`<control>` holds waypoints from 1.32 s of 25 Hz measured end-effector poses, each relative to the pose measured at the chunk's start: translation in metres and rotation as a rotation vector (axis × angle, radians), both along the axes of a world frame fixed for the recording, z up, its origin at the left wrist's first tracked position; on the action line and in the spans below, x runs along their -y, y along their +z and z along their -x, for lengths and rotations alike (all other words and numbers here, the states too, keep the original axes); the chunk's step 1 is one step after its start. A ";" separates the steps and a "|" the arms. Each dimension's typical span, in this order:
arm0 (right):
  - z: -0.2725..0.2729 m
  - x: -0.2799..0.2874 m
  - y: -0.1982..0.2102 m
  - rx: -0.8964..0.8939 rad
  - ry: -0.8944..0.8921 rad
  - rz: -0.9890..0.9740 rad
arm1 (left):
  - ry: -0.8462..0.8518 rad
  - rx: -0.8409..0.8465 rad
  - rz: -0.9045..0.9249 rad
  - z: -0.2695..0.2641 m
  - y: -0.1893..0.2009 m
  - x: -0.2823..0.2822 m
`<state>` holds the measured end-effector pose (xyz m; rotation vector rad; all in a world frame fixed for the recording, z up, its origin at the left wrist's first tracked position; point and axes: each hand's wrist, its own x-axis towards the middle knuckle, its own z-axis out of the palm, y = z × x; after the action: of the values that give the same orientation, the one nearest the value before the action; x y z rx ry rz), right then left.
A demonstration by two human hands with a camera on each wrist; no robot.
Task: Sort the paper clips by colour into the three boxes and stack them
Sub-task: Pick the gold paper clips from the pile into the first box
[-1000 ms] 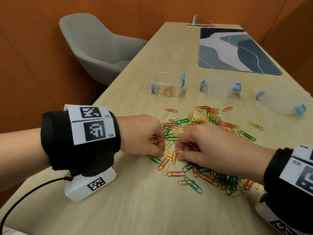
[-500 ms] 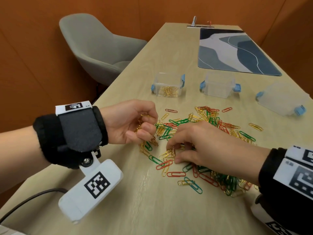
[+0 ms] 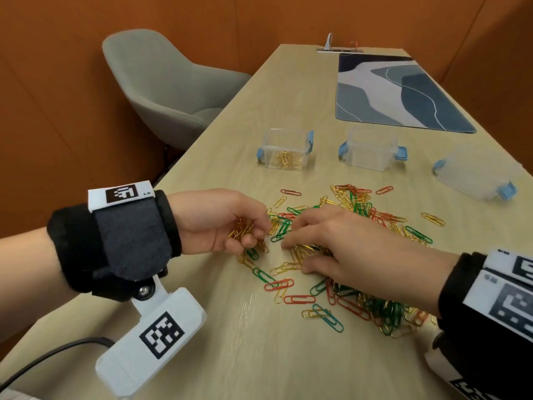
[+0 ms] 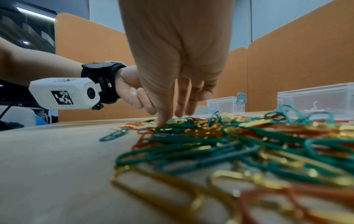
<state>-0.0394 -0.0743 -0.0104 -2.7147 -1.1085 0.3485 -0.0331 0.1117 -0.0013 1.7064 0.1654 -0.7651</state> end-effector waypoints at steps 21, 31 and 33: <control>0.005 0.005 -0.004 0.007 0.036 0.049 | -0.487 0.371 -0.725 0.003 -0.001 0.023; 0.002 0.005 0.000 0.196 -0.058 -0.436 | -0.044 -0.109 0.039 -0.008 -0.003 0.022; 0.001 0.004 -0.001 0.230 -0.069 -0.430 | -0.064 -0.132 0.092 -0.007 -0.002 0.031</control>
<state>-0.0409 -0.0782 -0.0113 -2.4362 -1.0006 -0.1990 -0.0257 0.0812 -0.0029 1.5810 0.1647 -0.9205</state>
